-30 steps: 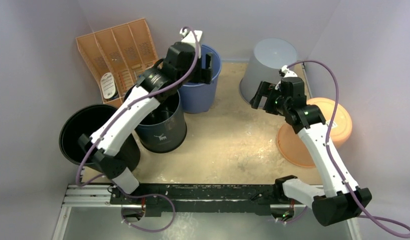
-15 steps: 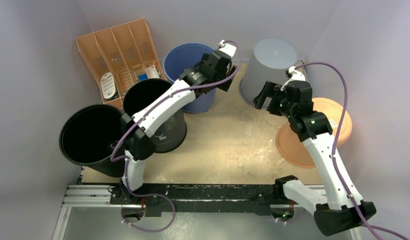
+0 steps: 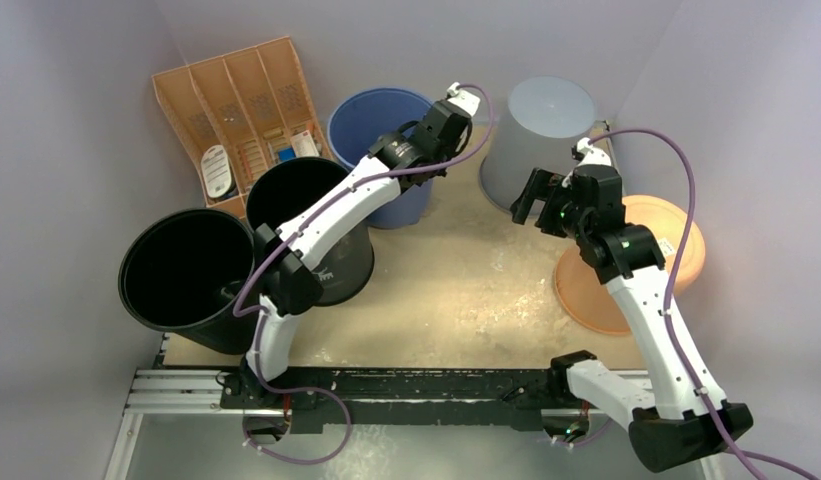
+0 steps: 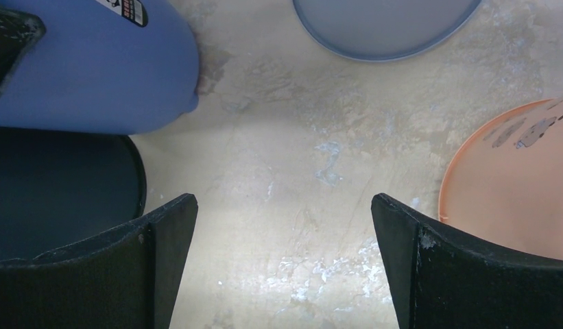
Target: Turn the large container upside down
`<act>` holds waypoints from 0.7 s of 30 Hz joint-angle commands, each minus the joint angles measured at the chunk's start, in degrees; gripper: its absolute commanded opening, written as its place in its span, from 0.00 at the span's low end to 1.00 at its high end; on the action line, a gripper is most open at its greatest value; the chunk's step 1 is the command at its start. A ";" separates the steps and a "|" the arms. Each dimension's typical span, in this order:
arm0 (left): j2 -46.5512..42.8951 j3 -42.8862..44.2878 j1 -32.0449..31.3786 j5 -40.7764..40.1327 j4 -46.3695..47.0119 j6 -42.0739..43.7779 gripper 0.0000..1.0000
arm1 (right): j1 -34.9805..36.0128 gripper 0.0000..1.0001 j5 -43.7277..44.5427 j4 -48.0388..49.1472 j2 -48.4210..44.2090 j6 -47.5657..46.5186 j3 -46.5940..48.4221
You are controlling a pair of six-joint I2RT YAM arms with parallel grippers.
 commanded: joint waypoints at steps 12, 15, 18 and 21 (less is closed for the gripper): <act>-1.73 11.49 -2.26 8.81 -0.64 -3.35 0.00 | 0.13 1.00 9.05 -1.99 -1.86 0.46 4.42; -5.32 10.02 -2.26 14.70 3.72 -6.59 0.00 | 0.13 1.00 12.86 -2.65 -2.55 0.02 6.58; -7.82 9.47 -2.26 17.93 6.76 -10.74 0.00 | -0.59 1.00 19.51 -6.57 -0.41 0.78 10.86; -12.01 5.46 -2.03 23.04 10.94 -15.17 0.00 | -0.62 1.00 20.33 -7.04 0.72 0.94 14.44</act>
